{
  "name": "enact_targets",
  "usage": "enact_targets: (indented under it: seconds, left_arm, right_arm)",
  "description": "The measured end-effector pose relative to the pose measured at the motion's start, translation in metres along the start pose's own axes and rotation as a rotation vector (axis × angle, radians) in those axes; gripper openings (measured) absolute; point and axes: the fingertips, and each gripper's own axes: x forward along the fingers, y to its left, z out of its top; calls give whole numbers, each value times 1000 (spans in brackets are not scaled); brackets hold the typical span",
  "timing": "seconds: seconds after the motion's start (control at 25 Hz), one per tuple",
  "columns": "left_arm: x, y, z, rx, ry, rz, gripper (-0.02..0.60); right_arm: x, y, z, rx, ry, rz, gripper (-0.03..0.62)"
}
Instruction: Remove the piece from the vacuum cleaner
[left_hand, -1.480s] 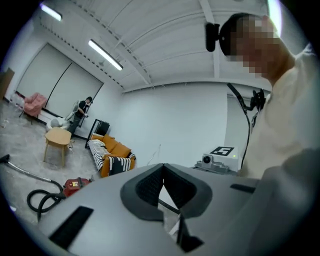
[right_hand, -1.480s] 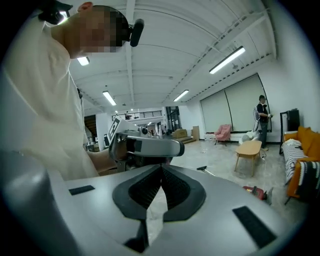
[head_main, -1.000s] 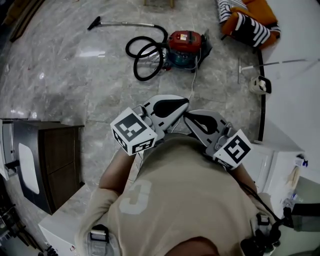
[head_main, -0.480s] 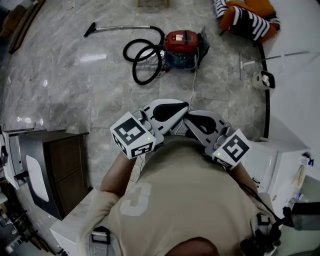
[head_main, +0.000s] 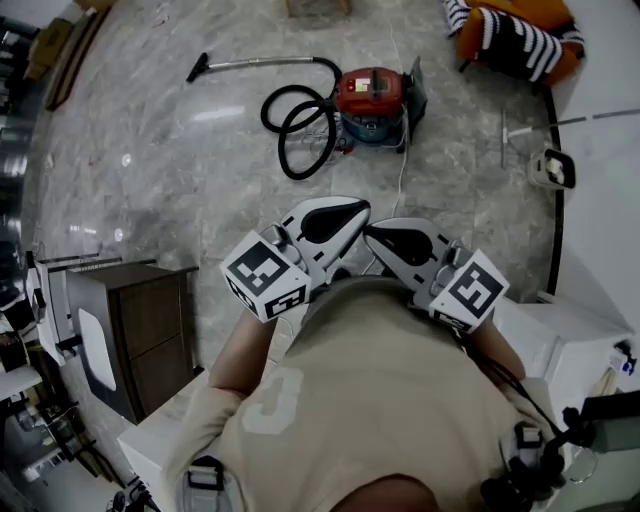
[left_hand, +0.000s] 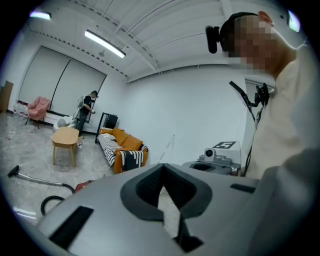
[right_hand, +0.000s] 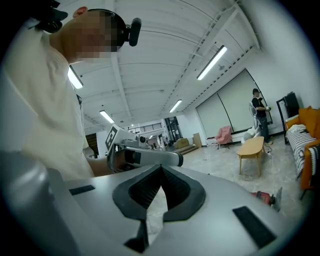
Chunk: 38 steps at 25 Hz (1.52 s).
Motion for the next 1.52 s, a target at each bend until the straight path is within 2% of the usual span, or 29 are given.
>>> enact_targets:
  seconds: [0.32,0.52,0.72,1.0,1.24,1.4,1.52]
  left_arm:
    - [58,0,11,32,44,97,4]
    - [88,-1,25,15,37,102,5]
    - [112,-5,25,52,81,121,5]
    - [125,-1,19,21,104,105,5]
    - [132,10,12,13,101,43,5]
    - [137,25,14,-13,84,-31,5]
    - [144,42,23,7,90,-78,5]
  right_arm:
    - [-39,-48,7,0,-18,81,3]
    - [-58,-82,13,14,-35,87,3]
    - [-66,-90,9,-3,-13,151,3]
    - [-71,-99,2,33,3,168,3]
    - [-66,-111,-7,32,50,127,3]
    - [-58,-126,-8,25,85,41,3]
    - [-47,-144,2,21,85,-37,3]
